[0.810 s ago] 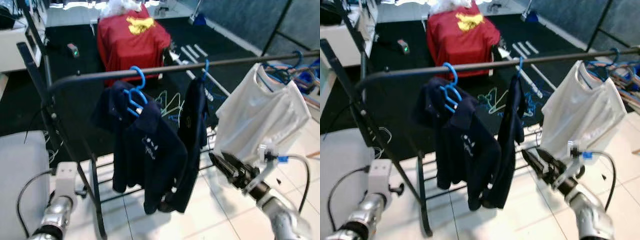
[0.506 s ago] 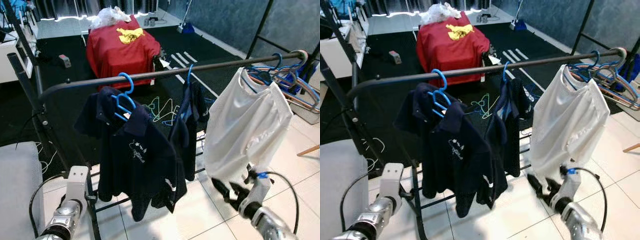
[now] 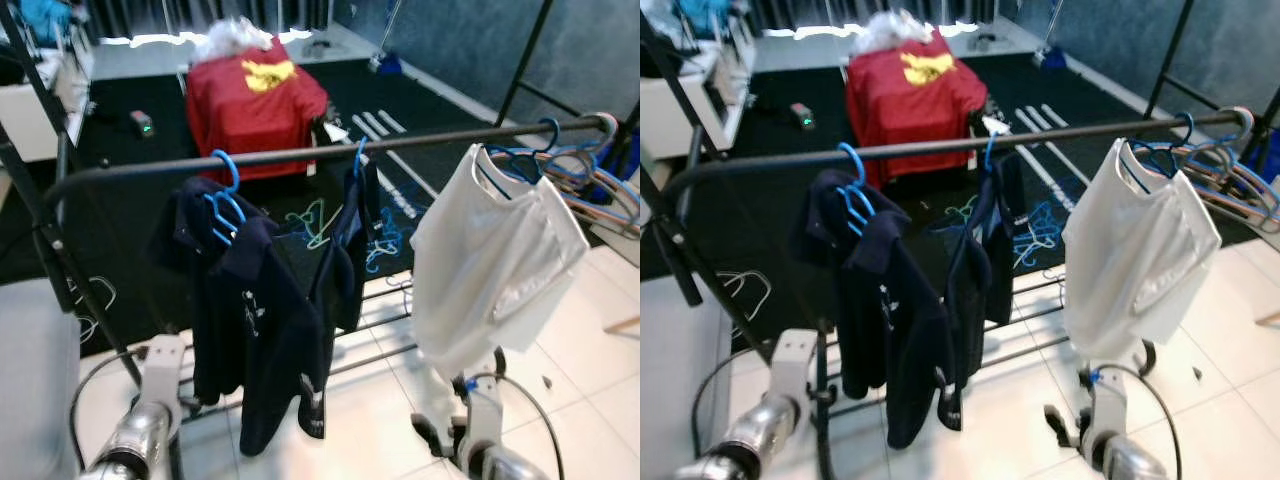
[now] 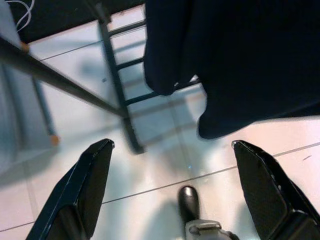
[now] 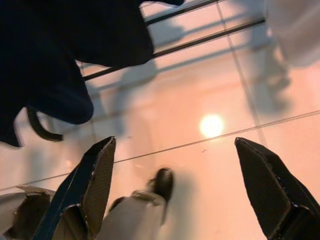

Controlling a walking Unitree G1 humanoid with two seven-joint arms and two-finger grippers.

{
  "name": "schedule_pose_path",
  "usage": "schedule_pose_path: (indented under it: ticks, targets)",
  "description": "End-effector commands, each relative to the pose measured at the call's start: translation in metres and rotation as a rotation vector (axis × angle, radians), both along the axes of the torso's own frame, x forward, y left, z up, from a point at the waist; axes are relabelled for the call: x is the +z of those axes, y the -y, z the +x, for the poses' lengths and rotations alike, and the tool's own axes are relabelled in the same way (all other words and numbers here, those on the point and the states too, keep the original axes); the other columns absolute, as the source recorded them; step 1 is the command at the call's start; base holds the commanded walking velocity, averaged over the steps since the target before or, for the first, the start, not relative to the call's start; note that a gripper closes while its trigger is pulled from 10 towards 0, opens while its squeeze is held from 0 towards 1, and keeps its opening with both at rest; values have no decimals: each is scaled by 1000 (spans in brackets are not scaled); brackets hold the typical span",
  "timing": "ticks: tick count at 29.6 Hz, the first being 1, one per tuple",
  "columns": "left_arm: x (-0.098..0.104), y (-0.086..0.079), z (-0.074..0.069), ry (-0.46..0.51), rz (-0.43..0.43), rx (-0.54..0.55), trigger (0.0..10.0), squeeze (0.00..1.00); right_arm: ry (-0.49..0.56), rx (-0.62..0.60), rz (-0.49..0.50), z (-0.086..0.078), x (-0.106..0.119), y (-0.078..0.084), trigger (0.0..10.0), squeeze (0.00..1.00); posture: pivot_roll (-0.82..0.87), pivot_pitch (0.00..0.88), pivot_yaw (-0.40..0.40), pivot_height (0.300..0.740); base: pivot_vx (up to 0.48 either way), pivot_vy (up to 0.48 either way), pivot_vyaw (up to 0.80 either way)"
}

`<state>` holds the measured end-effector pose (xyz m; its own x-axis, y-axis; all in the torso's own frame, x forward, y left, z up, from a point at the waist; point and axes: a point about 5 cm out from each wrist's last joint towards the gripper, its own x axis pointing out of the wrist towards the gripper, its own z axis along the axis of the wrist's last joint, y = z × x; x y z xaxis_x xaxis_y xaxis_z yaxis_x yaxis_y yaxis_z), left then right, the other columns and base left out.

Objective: Hang hanger

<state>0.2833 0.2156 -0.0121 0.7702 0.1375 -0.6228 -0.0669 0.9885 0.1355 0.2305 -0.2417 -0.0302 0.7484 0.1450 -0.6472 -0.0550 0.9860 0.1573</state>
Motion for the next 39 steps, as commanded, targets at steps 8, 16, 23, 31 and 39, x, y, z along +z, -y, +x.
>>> schedule_pose_path:
  ticks: [8,16,23,31,39]
  targets:
    - [-5,-3,-6,-38,-9,9,10000,0,-18,-15,-24,-2,-11,-9,10000,0,-40,85,-17,740,0,-480,800]
    - [-4,-3,-5,-39,-14,7,10000,0,209,-47,-2,30,26,13,10000,0,-49,87,-10,740,0,-480,287]
    - [-4,-3,-4,-37,-16,3,10000,0,521,160,63,71,90,10,10000,0,-53,88,-11,740,0,-437,0]
    - [-6,-5,-7,-44,-10,2,10000,0,982,384,154,80,234,-20,10000,0,-59,96,-11,740,0,0,0]
    - [-6,-2,-7,-38,6,-30,10000,0,889,334,-181,85,241,-8,10000,0,-67,97,-13,740,0,0,0]
